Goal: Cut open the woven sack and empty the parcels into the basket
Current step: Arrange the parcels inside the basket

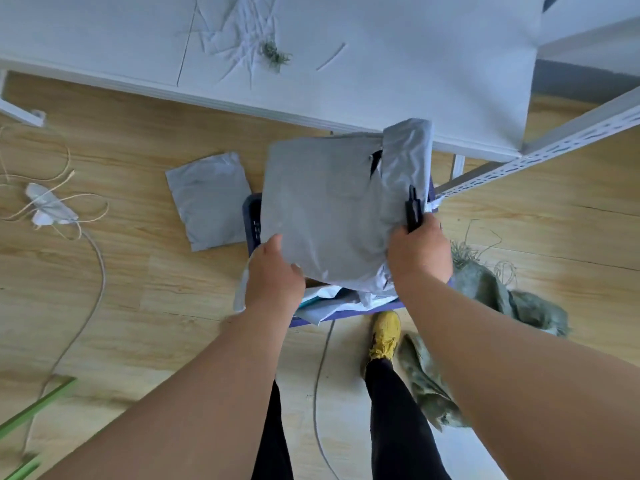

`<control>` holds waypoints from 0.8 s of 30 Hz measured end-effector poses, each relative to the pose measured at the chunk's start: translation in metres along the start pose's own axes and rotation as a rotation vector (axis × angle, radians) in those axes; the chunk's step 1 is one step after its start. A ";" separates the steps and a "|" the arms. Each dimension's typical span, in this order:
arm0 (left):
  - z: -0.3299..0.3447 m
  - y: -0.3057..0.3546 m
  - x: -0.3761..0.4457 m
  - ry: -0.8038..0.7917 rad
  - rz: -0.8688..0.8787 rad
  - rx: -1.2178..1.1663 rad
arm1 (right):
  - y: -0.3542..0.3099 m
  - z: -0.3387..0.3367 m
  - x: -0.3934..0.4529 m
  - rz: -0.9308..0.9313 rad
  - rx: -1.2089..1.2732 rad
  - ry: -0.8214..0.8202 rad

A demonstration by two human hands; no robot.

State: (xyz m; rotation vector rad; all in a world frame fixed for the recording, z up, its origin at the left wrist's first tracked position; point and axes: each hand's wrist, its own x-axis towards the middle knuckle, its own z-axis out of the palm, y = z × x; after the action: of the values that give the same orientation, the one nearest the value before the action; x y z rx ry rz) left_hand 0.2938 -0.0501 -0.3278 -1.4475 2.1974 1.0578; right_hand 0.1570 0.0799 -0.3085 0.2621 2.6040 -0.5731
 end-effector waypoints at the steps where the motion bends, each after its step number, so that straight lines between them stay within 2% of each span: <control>1: 0.005 0.009 -0.004 -0.014 0.025 0.022 | 0.010 -0.009 0.005 0.024 -0.051 -0.008; 5: 0.026 0.031 -0.016 -0.105 0.130 0.132 | 0.044 -0.023 0.021 0.104 -0.178 -0.034; 8: 0.038 0.034 -0.020 -0.239 0.182 0.239 | 0.056 -0.023 0.026 0.150 -0.126 0.051; 10: 0.043 0.033 -0.020 -0.298 0.190 0.293 | 0.057 -0.022 0.023 0.051 -0.072 0.121; 13: 0.046 0.030 -0.017 -0.308 0.182 0.352 | 0.052 -0.014 0.014 -0.341 -0.158 -0.051; 14: 0.046 0.028 -0.016 -0.302 0.179 0.361 | 0.049 -0.009 0.013 -0.419 -0.210 -0.127; 15: 0.045 0.027 -0.016 -0.301 0.177 0.363 | 0.047 -0.005 0.013 -0.445 -0.263 -0.197; 18: 0.040 0.023 -0.016 -0.308 0.170 0.347 | 0.042 0.004 0.015 -0.355 -0.355 -0.348; 24: 0.011 0.002 -0.020 -0.244 0.138 0.265 | 0.022 0.012 -0.012 -0.348 -0.343 -0.271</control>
State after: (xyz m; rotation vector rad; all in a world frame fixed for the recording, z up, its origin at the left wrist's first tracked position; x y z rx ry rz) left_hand 0.2993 -0.0285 -0.3225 -1.0117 2.1845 0.8901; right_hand 0.1781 0.0935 -0.3205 -0.3607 2.4369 -0.2406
